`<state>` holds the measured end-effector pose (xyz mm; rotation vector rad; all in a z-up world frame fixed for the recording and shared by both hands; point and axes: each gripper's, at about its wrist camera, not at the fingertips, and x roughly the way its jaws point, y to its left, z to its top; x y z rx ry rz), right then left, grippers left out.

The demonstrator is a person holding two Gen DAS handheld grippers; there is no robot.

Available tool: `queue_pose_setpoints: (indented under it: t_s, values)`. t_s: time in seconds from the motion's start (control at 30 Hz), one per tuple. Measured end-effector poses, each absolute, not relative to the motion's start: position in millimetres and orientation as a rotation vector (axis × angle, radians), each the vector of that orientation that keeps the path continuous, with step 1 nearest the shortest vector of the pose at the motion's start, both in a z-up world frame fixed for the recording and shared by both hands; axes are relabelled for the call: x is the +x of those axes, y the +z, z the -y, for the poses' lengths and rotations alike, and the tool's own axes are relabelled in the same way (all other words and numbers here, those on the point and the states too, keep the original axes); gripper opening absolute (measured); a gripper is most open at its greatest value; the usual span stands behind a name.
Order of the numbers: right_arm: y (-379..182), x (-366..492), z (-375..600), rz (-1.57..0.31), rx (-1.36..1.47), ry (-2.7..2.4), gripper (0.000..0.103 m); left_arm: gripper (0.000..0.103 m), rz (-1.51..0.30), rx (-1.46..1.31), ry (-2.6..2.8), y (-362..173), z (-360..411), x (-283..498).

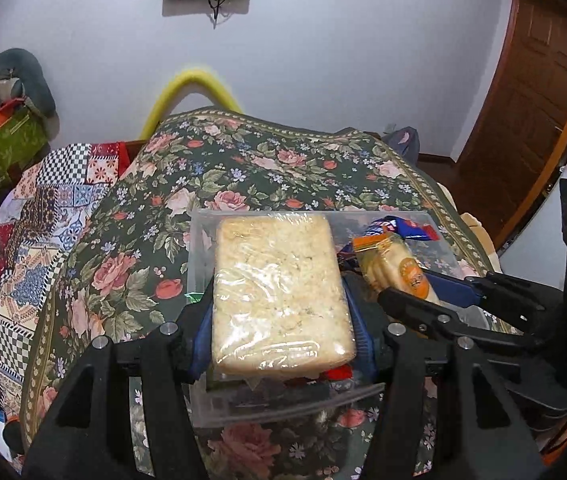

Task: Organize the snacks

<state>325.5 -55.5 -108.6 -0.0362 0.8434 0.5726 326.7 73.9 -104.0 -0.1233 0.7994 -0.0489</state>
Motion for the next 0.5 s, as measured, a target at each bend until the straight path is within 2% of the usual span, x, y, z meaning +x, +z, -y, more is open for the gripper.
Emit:
queue_pose_setpoints:
  t_s: [0.13,0.5]
  values:
    - [-105,320,63,-0.836,-0.016,0.571,0.04,0.057,-0.772,-0.144,-0.051,-98,-80,319]
    - [-89,272,85,-0.802,-0.072,0.588,0.04,0.057,-0.757,-0.062,-0.084,-78,-62,264]
